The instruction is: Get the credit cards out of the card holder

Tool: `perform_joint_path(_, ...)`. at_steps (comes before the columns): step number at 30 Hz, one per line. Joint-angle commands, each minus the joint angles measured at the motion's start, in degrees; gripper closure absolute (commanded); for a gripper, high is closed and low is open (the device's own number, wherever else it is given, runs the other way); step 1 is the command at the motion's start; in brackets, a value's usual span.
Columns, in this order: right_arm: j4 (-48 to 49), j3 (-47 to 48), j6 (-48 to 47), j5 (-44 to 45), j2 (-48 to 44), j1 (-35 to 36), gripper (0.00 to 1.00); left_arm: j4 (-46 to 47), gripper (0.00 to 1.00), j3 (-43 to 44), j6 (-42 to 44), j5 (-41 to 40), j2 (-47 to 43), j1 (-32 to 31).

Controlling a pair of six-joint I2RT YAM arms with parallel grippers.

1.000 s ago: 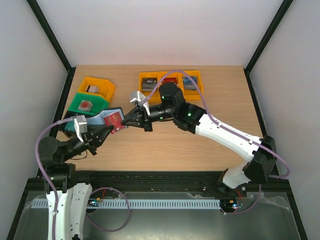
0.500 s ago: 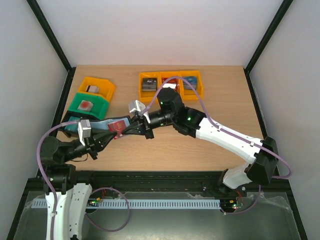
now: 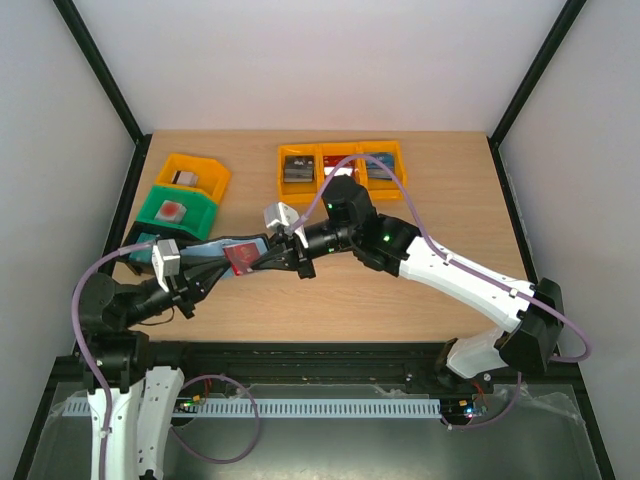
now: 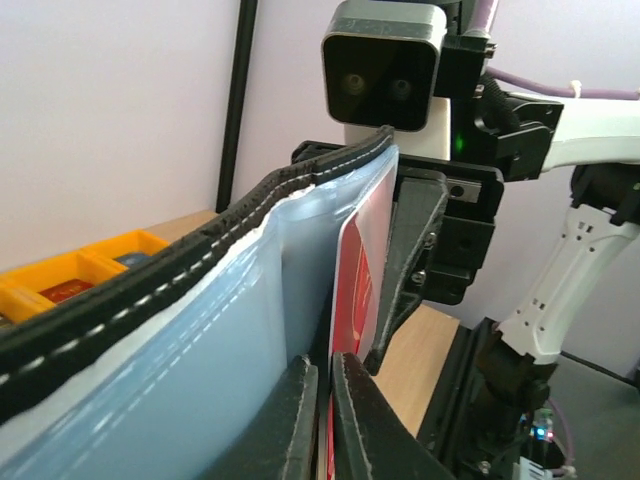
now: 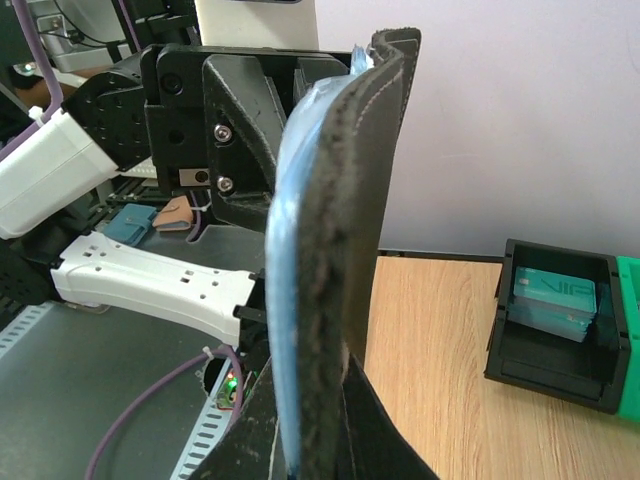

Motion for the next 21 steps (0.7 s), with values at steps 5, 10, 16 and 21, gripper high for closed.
perform_joint_path(5,2.02,0.54,1.25,-4.33,-0.45,-0.18,0.98,2.96,0.87,-2.31,-1.71,-2.24,-0.61,0.0)
perform_joint_path(10,3.29,0.91,2.48,-5.42,0.31,-0.18,0.98,4.14,0.83,-3.24,-2.35,-2.37,-1.01,0.0)
perform_joint_path(16,3.38,2.08,3.1,-7.09,1.82,-0.2,0.98,8.79,0.83,-3.96,-4.92,-2.54,-0.24,0.01)
perform_joint_path(21,3.78,2.21,3.32,-6.78,2.2,-0.18,0.98,11.89,0.84,-4.69,-6.86,-0.62,0.52,-0.04)
